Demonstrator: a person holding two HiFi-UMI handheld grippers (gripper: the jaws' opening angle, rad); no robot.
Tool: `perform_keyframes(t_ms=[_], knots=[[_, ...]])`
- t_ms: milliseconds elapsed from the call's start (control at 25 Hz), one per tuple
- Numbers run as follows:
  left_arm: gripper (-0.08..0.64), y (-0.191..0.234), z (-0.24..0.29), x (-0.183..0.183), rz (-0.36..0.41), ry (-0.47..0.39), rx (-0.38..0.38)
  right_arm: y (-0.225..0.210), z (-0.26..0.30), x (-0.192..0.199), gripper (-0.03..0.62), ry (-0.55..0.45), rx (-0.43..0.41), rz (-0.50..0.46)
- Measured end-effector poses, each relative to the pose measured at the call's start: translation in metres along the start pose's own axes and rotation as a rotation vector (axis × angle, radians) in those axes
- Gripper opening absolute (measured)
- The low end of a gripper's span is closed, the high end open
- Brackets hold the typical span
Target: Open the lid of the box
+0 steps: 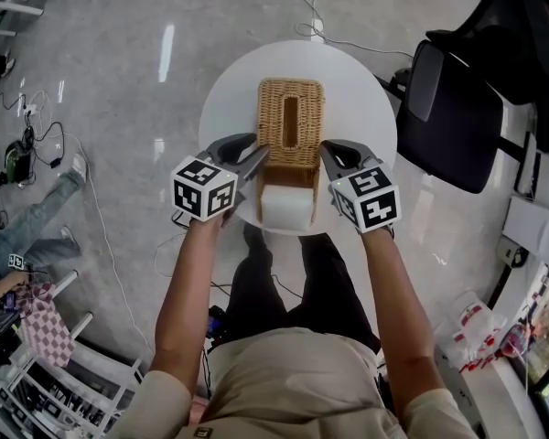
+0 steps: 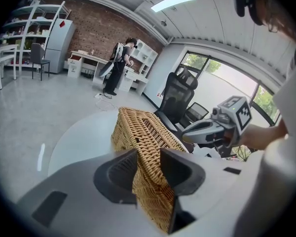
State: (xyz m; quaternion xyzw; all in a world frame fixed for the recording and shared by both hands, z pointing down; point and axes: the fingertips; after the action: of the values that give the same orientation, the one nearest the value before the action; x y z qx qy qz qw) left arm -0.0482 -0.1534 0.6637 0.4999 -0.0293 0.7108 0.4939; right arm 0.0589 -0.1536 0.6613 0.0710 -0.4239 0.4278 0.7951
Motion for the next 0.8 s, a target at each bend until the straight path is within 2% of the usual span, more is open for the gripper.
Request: perform_keyframes(t_ms=[800], knots=[[0.121, -0.025, -0.018, -0.033, 0.029, -0.076, 0.026, 0.022, -0.006, -0.027, -0.006, -0.045, -0.025, -0.041]])
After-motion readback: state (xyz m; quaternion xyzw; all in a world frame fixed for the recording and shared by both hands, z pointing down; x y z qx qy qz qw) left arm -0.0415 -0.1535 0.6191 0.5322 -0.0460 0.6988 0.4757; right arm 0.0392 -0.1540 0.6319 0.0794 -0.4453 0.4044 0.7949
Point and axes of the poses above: the fingertips, and each gripper's own axes: z forward along the fingers, y to its left, x out of its underside, and after that the axes turned 8 degrees about -y, right-handed
